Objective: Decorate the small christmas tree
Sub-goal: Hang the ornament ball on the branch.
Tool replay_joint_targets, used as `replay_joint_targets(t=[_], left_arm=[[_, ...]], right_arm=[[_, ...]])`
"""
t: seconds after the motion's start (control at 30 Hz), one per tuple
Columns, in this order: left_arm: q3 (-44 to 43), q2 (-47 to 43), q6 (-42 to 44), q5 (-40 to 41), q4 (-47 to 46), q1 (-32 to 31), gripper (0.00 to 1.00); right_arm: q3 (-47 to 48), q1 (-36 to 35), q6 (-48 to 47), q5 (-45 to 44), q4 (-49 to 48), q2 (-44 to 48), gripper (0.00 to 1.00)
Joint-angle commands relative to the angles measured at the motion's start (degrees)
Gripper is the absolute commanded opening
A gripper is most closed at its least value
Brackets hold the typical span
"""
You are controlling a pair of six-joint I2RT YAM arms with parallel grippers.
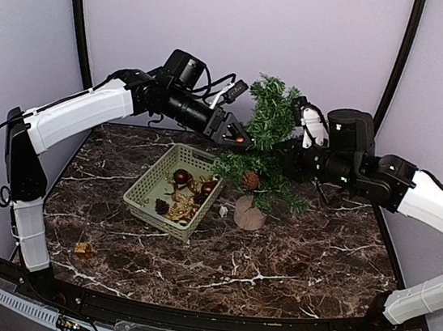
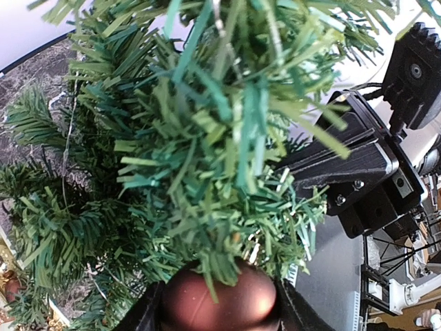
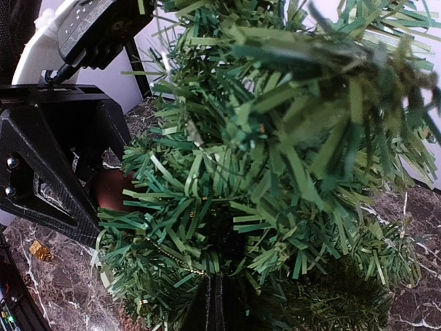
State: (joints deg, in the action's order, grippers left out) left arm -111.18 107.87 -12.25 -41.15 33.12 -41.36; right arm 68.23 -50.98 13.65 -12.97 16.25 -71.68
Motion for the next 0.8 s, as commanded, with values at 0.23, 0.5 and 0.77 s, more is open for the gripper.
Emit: replay_joint_targets(t=[0.23, 0.5, 0.77], left_arm=[[1.96, -0.14, 0.64, 1.26, 0.1, 0.43, 0.41], [3.87, -2.53, -0.55, 0.16, -5.1, 0.41, 0.58], [10.39, -7.84, -2.01, 3.33, -9.09, 1.2, 0.73]], right_arm=[[1.01, -0.26, 0.88, 1.05, -2.9, 0.6, 0.0], [-0.03, -0.26, 0.85, 5.15, -7.97, 4.41, 0.19], [-0.72, -0.26, 0.79, 4.67, -8.06, 6.94, 0.34]])
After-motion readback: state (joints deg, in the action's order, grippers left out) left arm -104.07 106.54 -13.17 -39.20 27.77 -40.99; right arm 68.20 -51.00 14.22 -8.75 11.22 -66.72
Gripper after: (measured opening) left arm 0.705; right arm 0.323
